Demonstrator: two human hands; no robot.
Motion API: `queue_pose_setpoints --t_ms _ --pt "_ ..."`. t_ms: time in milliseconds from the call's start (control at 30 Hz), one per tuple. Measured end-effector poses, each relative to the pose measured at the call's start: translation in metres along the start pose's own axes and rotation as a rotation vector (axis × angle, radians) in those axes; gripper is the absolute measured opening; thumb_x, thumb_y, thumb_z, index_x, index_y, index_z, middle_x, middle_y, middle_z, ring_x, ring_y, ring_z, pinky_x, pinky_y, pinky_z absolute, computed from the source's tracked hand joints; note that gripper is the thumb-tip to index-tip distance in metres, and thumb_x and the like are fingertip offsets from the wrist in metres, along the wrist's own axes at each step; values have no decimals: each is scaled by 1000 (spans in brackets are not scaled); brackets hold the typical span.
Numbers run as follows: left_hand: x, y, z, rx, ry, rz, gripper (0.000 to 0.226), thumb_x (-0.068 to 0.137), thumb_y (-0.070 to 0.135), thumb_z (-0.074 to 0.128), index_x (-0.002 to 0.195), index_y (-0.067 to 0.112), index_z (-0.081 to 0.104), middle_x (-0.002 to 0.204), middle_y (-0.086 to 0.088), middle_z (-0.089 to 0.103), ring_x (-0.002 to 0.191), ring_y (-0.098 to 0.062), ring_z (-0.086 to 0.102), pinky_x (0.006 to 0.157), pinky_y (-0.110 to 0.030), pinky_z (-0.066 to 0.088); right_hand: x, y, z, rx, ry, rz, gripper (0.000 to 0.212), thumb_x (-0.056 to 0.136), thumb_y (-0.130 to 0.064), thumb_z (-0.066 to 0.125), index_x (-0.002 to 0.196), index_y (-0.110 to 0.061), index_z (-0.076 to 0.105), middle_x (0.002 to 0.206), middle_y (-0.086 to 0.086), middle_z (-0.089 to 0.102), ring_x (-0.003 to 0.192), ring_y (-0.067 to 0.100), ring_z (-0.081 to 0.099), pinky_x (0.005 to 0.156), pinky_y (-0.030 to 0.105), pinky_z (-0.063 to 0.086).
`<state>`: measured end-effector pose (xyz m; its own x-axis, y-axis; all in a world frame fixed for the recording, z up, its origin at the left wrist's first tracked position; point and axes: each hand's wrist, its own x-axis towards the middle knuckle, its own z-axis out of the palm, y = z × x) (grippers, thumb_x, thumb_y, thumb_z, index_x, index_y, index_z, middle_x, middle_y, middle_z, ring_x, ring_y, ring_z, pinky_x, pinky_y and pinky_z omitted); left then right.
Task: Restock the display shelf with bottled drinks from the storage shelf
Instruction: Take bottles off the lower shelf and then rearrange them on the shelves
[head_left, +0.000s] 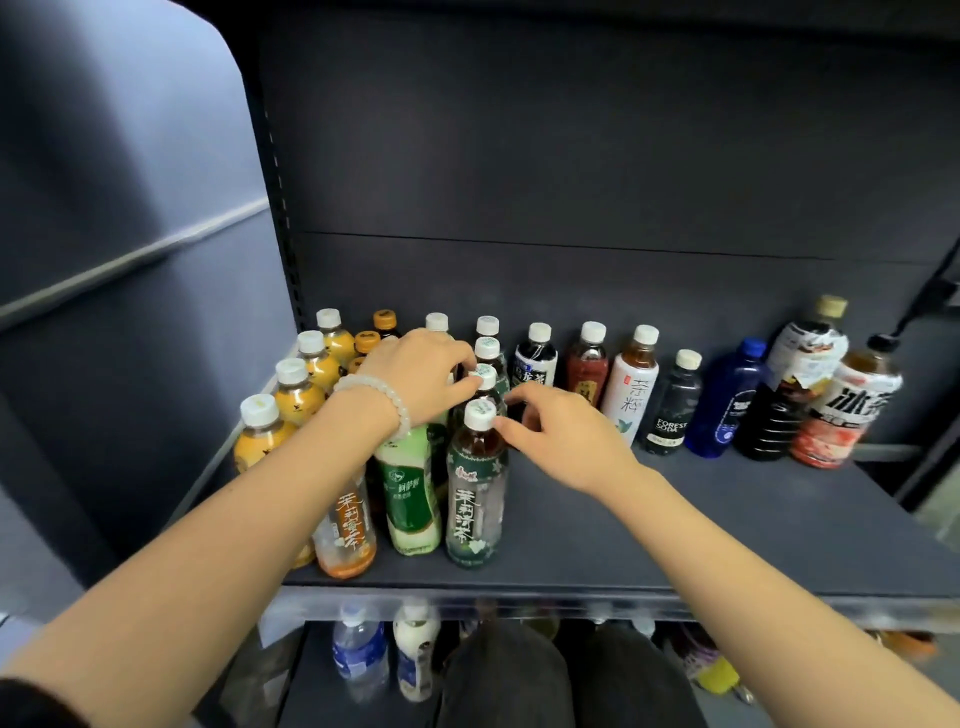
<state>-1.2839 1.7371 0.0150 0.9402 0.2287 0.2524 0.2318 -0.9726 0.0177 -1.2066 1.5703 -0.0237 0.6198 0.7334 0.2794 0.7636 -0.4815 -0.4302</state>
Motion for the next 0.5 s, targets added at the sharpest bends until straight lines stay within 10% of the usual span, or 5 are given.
queue_pose_setpoints --t_ms 500 --pt "-100 180 56 -16 -38 126 44 96 51 32 130 28 48 124 1 54 119 -22 47 89 -38 42 -210 116 -46 -391 142 186 41 94 -42 43 127 -20 51 123 2 52 113 24 50 81 37 47"
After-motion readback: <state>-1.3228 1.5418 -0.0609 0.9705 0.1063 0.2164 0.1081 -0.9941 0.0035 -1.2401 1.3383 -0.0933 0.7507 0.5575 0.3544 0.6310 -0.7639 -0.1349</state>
